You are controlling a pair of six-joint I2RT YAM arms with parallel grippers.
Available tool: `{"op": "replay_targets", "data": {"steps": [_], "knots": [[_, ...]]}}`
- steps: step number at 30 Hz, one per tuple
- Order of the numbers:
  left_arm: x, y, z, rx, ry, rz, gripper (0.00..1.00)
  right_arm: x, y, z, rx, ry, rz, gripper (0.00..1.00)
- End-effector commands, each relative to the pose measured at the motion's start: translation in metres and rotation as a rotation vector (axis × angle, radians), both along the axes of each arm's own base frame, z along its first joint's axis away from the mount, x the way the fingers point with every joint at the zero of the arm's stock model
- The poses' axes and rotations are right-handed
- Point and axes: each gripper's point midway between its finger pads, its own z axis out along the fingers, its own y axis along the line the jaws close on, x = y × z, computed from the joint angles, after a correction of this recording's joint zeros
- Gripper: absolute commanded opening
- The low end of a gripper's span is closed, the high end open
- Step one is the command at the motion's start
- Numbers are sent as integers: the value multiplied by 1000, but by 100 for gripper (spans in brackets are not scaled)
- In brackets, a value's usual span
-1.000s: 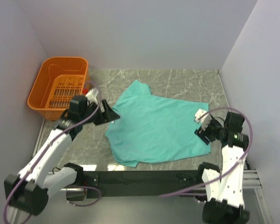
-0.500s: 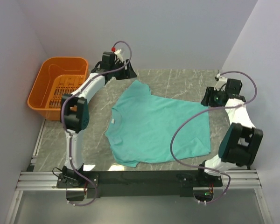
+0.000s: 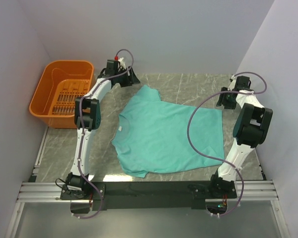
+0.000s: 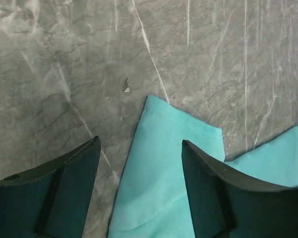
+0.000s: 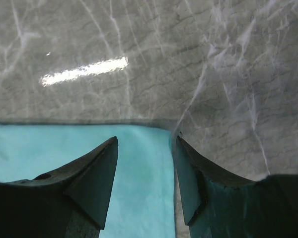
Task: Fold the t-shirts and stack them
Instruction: Flatten the tshirt out
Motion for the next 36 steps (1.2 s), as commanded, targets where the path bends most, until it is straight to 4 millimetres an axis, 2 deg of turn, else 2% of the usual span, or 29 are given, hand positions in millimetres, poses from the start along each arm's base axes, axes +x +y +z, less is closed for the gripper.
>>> {"op": "replay_targets", "data": {"steps": [1,10,18,24,29,30,31,35,36], "knots": [[9,-19,29,-74,-82,-53,71,13,-8,15,-23,-30,-29,57],[11,-39,12,-137,-53,-63,68,9,-3,6,13,-13,-14,57],[17,-48,-16,-48,-22,38,68,7,0,2,34,-3,-7,57],[8,-57,-29,7,5,36,60,4,-1,4,55,-6,-9,57],[5,-53,-37,69,9,52,39,2,0,5,67,-6,-8,57],[6,-51,-33,81,-3,53,35,1,0,5,65,-6,-6,57],[7,-50,-31,86,-7,57,27,1,0,5,65,-6,-6,57],[8,-41,-19,104,-31,67,12,-3,-1,3,56,-1,-3,57],[8,-37,-9,102,-45,71,8,-3,-2,4,51,-5,0,57]]}}
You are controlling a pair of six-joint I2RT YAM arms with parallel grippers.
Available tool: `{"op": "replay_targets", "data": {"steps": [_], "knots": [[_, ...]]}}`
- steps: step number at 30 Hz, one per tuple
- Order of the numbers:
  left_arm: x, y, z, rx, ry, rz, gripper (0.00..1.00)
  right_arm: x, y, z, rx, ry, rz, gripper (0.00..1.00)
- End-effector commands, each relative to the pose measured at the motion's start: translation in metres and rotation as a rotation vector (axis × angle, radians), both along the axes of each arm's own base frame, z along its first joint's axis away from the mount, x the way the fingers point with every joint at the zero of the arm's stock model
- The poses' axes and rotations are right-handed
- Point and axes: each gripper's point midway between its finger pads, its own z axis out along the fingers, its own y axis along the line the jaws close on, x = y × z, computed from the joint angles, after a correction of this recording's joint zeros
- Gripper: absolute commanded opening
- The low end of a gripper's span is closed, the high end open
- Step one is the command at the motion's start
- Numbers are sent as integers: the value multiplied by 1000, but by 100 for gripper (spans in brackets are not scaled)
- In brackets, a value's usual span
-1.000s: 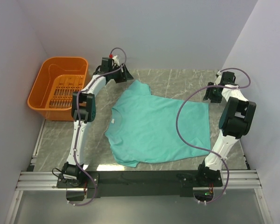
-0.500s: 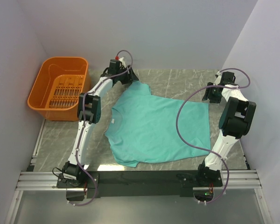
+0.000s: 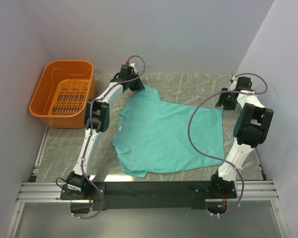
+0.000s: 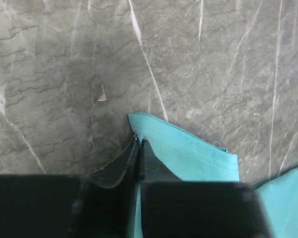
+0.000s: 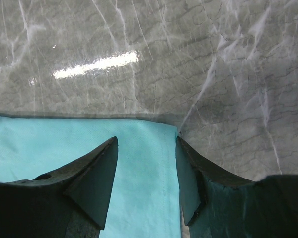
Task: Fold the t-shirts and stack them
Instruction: Flatten the tshirt out
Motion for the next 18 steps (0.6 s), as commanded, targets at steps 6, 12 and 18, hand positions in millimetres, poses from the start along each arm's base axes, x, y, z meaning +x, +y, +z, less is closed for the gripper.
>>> {"op": "replay_targets", "data": {"steps": [6,12,18], "knots": [[-1,38,50,29,-86,22,0,0,-6,9,-18,-26,22,57],[-5,47,50,14,-81,4,0,9,-11,-3,-13,7,33,57],[-5,45,51,-3,-79,-7,0,23,-9,-13,23,30,43,57]]}}
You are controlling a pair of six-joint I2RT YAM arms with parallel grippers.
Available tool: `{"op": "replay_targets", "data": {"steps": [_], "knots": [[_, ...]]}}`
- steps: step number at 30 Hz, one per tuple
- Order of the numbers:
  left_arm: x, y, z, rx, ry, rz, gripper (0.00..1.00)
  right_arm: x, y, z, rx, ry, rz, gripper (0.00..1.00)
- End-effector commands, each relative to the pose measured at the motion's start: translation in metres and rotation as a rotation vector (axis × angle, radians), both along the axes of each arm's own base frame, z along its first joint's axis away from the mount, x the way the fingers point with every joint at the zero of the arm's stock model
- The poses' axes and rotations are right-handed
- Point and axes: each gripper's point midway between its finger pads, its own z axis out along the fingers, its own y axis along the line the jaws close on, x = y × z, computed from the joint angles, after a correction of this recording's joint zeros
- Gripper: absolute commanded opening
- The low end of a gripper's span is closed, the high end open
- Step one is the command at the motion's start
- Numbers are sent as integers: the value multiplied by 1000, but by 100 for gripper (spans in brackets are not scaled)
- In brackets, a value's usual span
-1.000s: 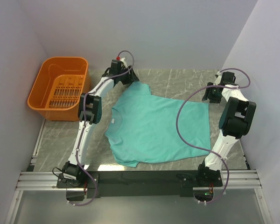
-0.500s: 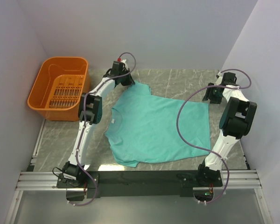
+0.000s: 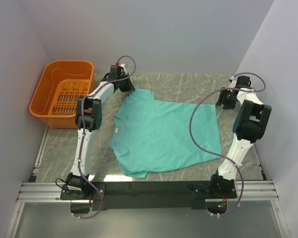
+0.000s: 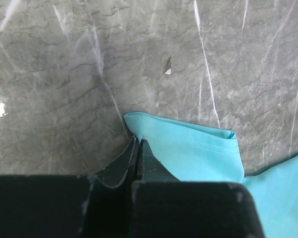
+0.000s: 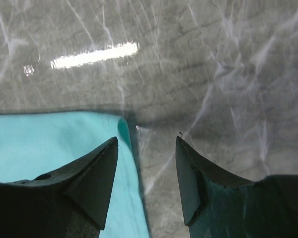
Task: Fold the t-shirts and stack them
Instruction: Flatten the tshirt out
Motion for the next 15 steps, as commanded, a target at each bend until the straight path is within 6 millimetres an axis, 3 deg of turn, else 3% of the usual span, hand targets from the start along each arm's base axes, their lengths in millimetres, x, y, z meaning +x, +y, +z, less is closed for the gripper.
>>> {"op": "replay_targets", "data": {"steps": [1,2,7,15], "knots": [[6,-12,47,-36,-106,-45,0,18,1,10,45,-23,26,57],[6,-11,48,-38,-107,-46,0,18,5,2,70,1,26,57],[5,-13,51,-43,-108,-51,0,34,19,2,102,-6,49,57],[7,-10,60,-53,-119,-48,0,29,23,-1,124,15,43,54]]}}
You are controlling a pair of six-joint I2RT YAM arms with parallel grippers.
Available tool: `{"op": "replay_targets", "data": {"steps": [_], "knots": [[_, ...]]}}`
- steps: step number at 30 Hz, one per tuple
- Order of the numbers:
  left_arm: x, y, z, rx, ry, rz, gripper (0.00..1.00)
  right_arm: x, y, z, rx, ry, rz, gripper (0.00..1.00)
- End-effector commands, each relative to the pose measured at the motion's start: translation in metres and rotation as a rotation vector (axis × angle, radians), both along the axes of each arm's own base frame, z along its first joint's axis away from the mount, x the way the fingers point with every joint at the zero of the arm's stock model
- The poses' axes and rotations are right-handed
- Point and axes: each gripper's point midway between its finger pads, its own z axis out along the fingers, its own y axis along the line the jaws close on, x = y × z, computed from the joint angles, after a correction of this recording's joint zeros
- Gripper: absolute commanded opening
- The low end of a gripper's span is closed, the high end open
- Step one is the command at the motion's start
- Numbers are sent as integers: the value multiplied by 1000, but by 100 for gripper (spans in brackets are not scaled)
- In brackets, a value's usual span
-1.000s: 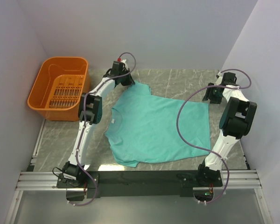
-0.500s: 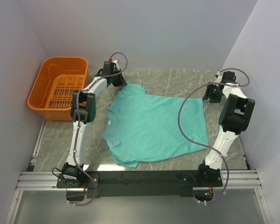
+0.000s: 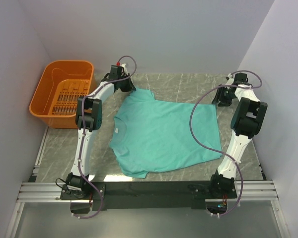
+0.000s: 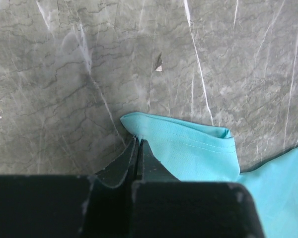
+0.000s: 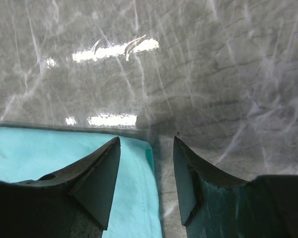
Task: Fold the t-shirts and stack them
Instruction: Flatten the tshirt out
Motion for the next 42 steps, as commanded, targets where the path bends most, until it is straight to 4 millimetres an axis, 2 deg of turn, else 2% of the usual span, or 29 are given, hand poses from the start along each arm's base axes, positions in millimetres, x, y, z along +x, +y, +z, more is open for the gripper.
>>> {"op": "replay_targets", "data": {"steps": [1,5,10,14,15,17,18,19,20,21,22,23,24,25,26,27,28,29,30,31,32,33,34,35,37,38,40,41,42], "knots": [[9,-4,59,-37,-120,-23,0,-3,8,4,28,1,8,54],[9,-2,58,-40,-117,-21,0,-10,11,7,25,2,20,53],[9,-4,60,-49,-116,-22,0,-13,13,1,36,20,22,47],[9,-5,63,-65,-117,-22,1,-7,18,5,79,6,37,33],[9,-6,64,-71,-118,-24,0,-8,22,7,94,11,45,24],[11,-7,73,-86,-133,-26,0,-4,28,17,128,-14,60,14],[11,-7,76,-93,-137,-26,0,-3,30,23,136,-33,68,3],[11,-6,78,-97,-143,-24,0,-8,32,22,148,-32,68,0],[12,-6,91,-110,-164,-26,0,-3,32,42,134,-98,77,0],[12,-7,100,-122,-188,-31,0,-5,37,49,146,-125,91,0],[10,-6,102,-124,-190,-31,0,-15,42,48,159,-122,99,0],[9,-3,120,-133,-223,-31,0,-13,42,74,136,-203,120,0],[9,-3,130,-141,-249,-33,0,-25,48,70,147,-200,132,0],[6,0,130,-140,-248,-33,0,-30,51,97,117,-272,157,0],[3,3,152,-145,-288,-34,0,-31,50,108,92,-320,169,0],[0,6,154,-145,-298,-32,0,-43,55,106,90,-323,182,0],[-3,7,162,-147,-313,-34,0,-49,58,115,76,-355,211,0],[-7,10,184,-150,-355,-37,0,-53,60,143,40,-433,226,0],[-13,11,184,-149,-354,-41,0,-62,62,143,30,-443,233,0],[-15,11,194,-151,-380,-45,0,-70,67,171,2,-514,257,0],[-23,13,217,-152,-424,-52,0,-75,69,182,-13,-547,264,0],[-28,14,218,-149,-426,-55,0,-80,70,192,-28,-573,266,0],[-32,15,227,-148,-449,-58,0,-88,72,217,-61,-632,275,0],[-43,17,250,-145,-489,-66,0,-93,73,228,-74,-654,277,0],[-53,21,266,-139,-536,-64,0,-104,74,270,-130,-745,279,0],[-65,24,294,-136,-594,-69,0,-110,74,282,-146,-761,275,0],[-79,29,315,-129,-637,-67,0,-124,78,327,-196,-853,282,0],[-95,34,349,-132,-709,-64,0,-130,79,338,-207,-864,281,0],[-105,36,361,-134,-733,-61,0,-137,80,363,-236,-914,280,0]]}}
